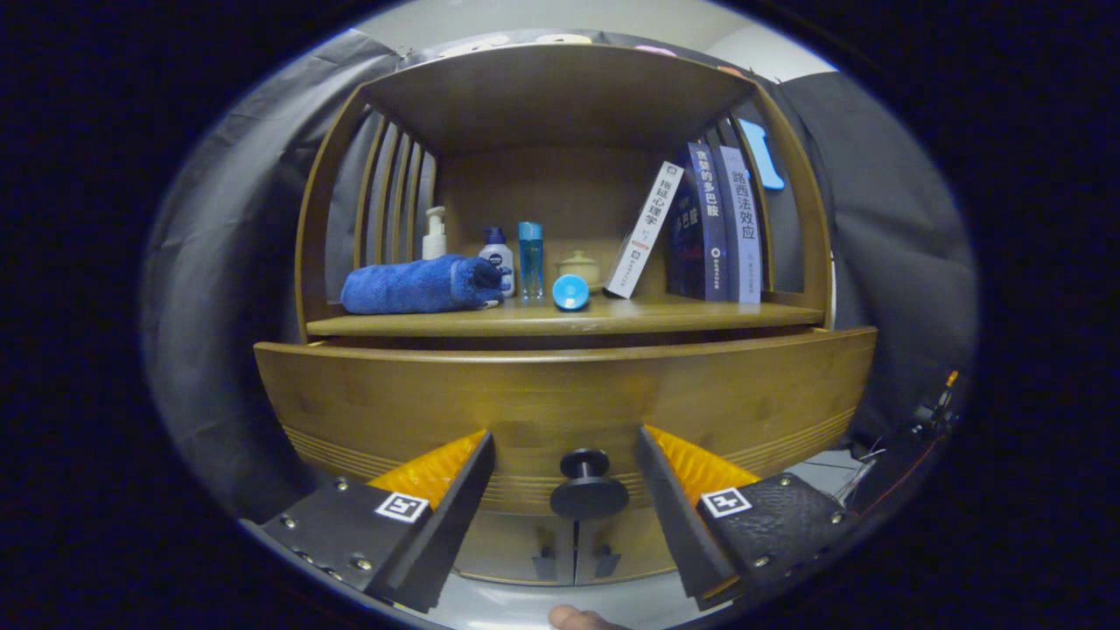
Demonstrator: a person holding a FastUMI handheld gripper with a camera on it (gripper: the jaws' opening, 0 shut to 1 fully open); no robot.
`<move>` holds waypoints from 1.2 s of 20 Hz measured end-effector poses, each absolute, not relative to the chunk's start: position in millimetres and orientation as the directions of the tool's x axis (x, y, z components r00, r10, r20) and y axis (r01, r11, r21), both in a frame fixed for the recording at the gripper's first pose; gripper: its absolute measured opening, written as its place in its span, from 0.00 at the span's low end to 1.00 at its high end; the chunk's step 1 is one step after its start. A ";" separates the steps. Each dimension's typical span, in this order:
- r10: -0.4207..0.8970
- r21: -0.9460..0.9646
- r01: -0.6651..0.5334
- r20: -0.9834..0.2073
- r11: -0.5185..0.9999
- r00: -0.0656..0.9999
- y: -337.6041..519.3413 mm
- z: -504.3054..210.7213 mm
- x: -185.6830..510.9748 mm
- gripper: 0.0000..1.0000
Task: Pull open the drawer, take out the items inside it, and place them on the countertop above the cabinet.
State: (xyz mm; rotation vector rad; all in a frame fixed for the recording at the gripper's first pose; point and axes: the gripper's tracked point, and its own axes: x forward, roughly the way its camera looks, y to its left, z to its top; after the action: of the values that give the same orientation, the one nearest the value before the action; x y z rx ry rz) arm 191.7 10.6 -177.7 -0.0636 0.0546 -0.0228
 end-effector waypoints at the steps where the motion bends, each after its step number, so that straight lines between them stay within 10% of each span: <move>1: -0.023 -0.057 0.020 -0.058 0.998 0.998 10.6 -177.4 196.1 0.98; 13: -0.038 0.126 0.072 -0.255 0.989 0.966 5.3 -200.3 233.2 0.99; 24: 0.035 0.069 -0.028 -0.103 0.997 0.994 27.3 -96.4 105.0 0.98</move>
State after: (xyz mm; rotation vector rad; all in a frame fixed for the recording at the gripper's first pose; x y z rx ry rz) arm 105.0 27.3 -96.4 0.0675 0.1039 0.0319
